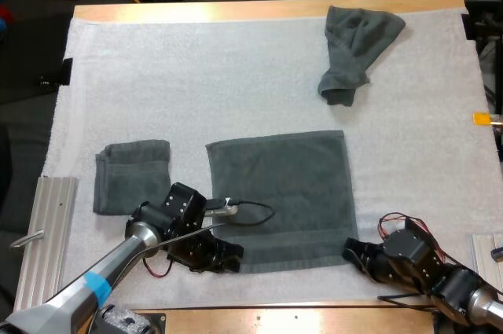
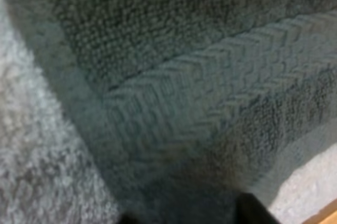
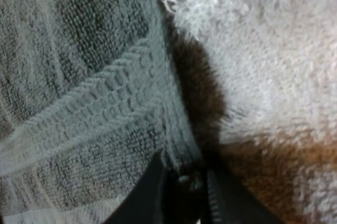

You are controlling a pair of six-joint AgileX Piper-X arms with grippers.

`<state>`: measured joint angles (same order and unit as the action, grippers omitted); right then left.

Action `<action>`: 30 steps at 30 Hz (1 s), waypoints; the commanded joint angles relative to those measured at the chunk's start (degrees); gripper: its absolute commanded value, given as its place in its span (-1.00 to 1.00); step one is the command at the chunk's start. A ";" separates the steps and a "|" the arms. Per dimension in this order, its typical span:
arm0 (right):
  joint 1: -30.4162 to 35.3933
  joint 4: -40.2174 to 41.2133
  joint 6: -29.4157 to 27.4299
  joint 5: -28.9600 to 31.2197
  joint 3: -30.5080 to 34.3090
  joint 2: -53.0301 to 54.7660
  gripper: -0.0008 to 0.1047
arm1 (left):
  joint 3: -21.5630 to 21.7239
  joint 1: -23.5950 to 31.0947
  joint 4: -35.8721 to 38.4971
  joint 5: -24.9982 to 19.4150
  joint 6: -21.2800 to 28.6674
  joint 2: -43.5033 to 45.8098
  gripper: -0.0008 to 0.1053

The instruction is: Pick towel from pile, fold and stack

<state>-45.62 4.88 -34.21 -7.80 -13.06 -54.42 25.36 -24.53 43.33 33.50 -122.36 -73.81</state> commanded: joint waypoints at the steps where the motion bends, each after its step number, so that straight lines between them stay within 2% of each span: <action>1: 0.07 1.43 -0.82 -1.55 0.63 -0.85 -0.85 | -0.85 -0.31 -0.79 -0.99 0.43 -0.97 -0.59; 5: 0.07 1.43 -3.24 -3.85 0.63 -0.85 -0.85 | -0.85 -0.31 -0.79 -1.63 0.91 -0.97 -0.92; 7: 0.07 1.43 -5.29 -5.36 0.44 -0.85 -0.85 | -0.85 -0.31 -0.70 -1.76 1.42 -0.92 -0.98; 10: 0.07 1.43 -8.93 -7.66 -0.60 -0.85 -0.86 | -0.73 -0.31 0.01 -1.87 2.02 -0.07 -0.98; 14: 0.07 3.95 -12.25 -7.59 -3.70 -0.85 -0.96 | 0.59 -0.31 2.87 -1.94 4.21 2.78 -0.98; 22: 0.07 21.59 -23.58 -4.37 -12.94 -0.97 -0.96 | 5.58 -0.31 11.21 -4.96 9.01 6.79 -0.98; 26: -1.03 28.01 -27.63 -3.82 -16.54 -1.08 -0.96 | 7.67 -0.45 15.97 -8.45 12.20 6.99 -0.98; 30: -3.79 32.83 -29.44 -1.52 -19.86 -1.07 -0.96 | 8.99 -1.12 19.17 -9.53 14.54 6.99 -0.98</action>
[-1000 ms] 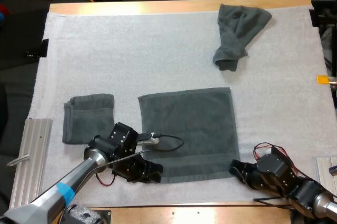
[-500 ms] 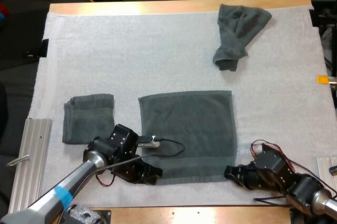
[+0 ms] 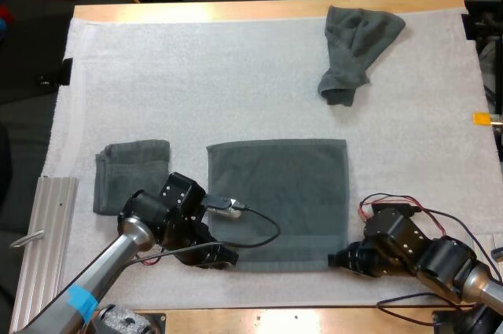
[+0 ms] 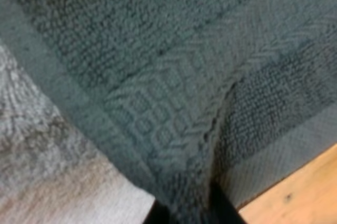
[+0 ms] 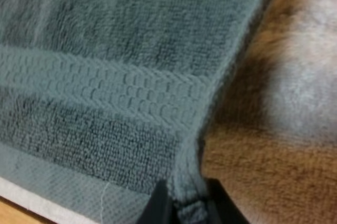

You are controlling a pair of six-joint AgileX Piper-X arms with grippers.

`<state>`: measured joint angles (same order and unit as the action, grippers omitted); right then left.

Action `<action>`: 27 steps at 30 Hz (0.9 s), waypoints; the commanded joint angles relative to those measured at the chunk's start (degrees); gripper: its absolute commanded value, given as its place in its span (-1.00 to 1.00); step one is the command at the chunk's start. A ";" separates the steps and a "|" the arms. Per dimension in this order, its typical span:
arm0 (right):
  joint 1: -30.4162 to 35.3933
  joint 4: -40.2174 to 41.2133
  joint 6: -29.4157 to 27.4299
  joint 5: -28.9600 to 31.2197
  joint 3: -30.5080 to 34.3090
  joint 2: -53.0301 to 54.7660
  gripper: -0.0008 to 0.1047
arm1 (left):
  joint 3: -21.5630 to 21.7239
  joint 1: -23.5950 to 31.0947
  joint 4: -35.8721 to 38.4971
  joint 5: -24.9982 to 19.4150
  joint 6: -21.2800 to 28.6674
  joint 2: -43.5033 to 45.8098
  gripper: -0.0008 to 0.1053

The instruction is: Pick towel from pile, fold and stack

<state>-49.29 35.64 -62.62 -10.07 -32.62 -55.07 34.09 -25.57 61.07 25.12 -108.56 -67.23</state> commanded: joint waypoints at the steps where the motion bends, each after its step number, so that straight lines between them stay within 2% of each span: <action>1: -1.01 3.07 -1.36 1.19 -1.05 -0.42 -0.96 | 0.36 -0.79 1.93 -1.34 0.96 0.42 -0.98; 11: -5.45 12.75 -2.19 3.78 -5.21 -0.42 -0.96 | 0.51 -8.51 6.81 -3.64 0.88 0.42 -0.98; 17: -6.36 15.95 -2.19 2.12 -5.35 -0.42 -0.96 | 1.26 -8.75 10.47 -3.72 2.36 0.42 -0.98; 21: -6.22 16.05 -1.70 -0.20 -5.57 -0.42 -0.96 | 2.33 -8.75 10.51 -3.73 3.78 0.42 -0.98; 27: -5.52 15.18 1.54 -0.58 -7.56 -0.42 -0.96 | 4.90 -7.12 9.08 -2.60 4.68 -0.34 -0.98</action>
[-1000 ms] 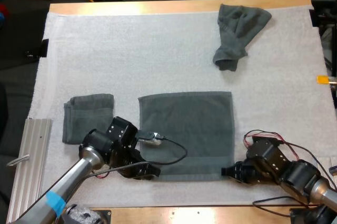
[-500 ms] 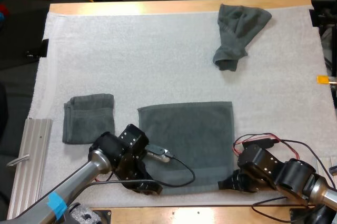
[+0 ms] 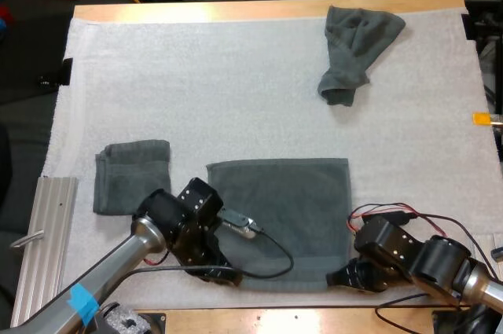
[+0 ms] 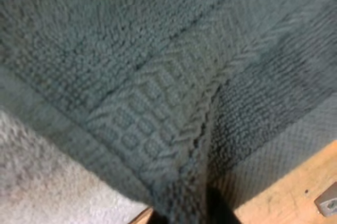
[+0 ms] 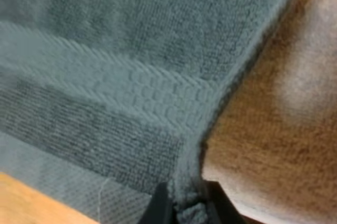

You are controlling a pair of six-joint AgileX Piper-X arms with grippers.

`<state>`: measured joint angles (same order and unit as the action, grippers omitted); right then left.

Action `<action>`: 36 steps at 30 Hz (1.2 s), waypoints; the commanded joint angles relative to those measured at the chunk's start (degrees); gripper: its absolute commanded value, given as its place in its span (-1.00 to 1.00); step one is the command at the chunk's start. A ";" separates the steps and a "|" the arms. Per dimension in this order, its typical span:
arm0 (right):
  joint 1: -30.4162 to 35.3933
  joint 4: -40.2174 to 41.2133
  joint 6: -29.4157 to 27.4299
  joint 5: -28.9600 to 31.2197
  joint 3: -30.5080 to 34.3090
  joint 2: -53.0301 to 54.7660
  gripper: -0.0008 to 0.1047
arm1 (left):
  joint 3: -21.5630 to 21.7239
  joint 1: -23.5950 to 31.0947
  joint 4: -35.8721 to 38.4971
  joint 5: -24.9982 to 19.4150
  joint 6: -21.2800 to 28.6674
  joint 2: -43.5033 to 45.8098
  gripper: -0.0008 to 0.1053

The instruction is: Pick towel from pile, fold and stack

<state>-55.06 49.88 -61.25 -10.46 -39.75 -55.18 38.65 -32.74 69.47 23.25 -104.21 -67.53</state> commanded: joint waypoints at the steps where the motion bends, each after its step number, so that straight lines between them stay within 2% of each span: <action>1: 1.11 0.89 0.31 -0.30 -0.93 -0.40 -0.96 | 0.68 0.98 0.69 -0.19 0.63 -0.43 -0.98; 3: 3.34 0.76 0.31 -0.65 -1.49 -0.71 -0.96 | 1.10 2.61 0.69 0.14 1.51 -1.35 -0.98; 5: 6.39 -0.74 0.31 -3.58 -1.70 -1.53 -0.96 | 1.52 4.96 0.69 0.61 2.62 -2.74 -0.98; 10: 14.51 -6.69 0.31 -11.96 -1.69 -5.75 -0.96 | 3.61 10.75 -0.40 5.65 5.19 -7.55 -0.98; 16: 20.76 -13.36 1.10 -17.17 -1.69 -10.02 -0.96 | 9.23 15.87 -0.93 11.74 5.94 -12.95 -0.98; 23: 24.48 -21.40 4.84 -19.31 -2.05 -13.25 -0.96 | 13.41 19.77 -0.98 18.99 5.22 -18.53 -0.98; 28: 26.55 -22.60 4.95 -19.25 -4.12 -16.33 -0.96 | 13.67 22.17 -1.98 19.46 2.45 -21.47 -0.98; 32: 28.03 -23.15 5.79 -18.91 -5.42 -18.25 -0.96 | 13.67 24.29 -3.07 22.39 1.21 -22.85 -0.98; 36: 28.59 -24.33 6.27 -19.01 -5.61 -20.25 -0.96 | 13.67 26.45 -5.29 23.59 -2.42 -24.00 -0.98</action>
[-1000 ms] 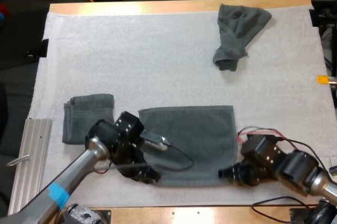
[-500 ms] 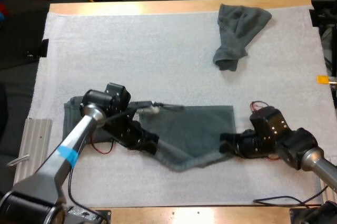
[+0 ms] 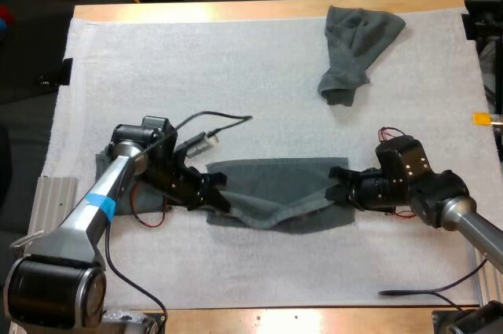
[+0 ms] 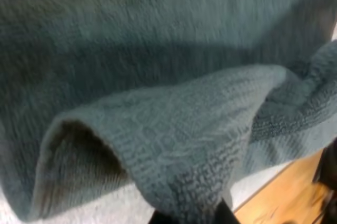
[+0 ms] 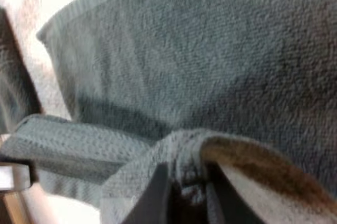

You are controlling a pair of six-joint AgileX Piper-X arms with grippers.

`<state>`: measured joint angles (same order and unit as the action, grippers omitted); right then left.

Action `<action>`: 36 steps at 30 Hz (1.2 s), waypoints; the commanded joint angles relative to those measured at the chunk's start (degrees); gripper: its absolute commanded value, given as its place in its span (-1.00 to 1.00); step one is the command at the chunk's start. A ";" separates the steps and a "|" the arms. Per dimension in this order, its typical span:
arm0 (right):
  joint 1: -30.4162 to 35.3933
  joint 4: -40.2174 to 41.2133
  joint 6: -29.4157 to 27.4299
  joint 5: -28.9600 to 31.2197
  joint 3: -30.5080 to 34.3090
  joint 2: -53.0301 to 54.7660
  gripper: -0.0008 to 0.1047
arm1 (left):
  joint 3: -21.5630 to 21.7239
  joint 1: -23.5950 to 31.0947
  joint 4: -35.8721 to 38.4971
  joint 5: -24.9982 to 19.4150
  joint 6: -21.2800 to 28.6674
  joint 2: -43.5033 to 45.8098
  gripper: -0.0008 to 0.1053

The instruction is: Pick towel from pile, fold and stack

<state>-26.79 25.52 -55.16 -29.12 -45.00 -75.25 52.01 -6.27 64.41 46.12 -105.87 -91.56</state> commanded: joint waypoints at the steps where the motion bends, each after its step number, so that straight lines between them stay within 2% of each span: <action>1: 0.32 -0.13 0.18 -0.35 -0.36 -0.72 -0.96 | 0.31 0.49 -0.90 1.55 -1.60 -0.37 -0.98; 6: 0.60 -1.70 0.83 0.54 -0.36 -2.91 -0.96 | 0.31 1.63 -3.88 5.51 -5.44 -1.86 -0.98; 14: 0.61 -5.35 3.02 4.09 -0.36 -4.07 -0.96 | 0.31 1.63 -7.02 5.67 -8.31 -3.22 -0.98; 18: 0.61 -6.62 3.63 4.92 -0.36 -4.80 -0.96 | 0.31 1.63 -7.06 3.72 -8.69 -4.05 -0.98; 23: 0.61 -7.37 3.98 5.03 -0.36 -6.29 -0.96 | 0.31 1.63 -7.20 -3.45 -8.69 -4.13 -0.98; 30: 0.61 -9.03 3.98 6.37 -0.36 -7.61 -0.96 | 0.31 1.63 -9.46 -3.88 -8.69 -4.13 -0.98; 32: 0.61 -9.63 3.98 7.05 -0.36 -7.61 -0.96 | 0.31 1.63 -10.32 -3.88 -8.69 -4.13 -0.93; 36: 0.61 -9.98 3.98 9.72 -0.36 -7.61 -0.96 | 0.31 1.63 -11.90 -3.88 -9.18 -4.13 -0.65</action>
<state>-26.51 15.58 -51.05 -19.83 -45.00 -82.80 52.01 -4.69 52.82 42.51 -114.95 -95.72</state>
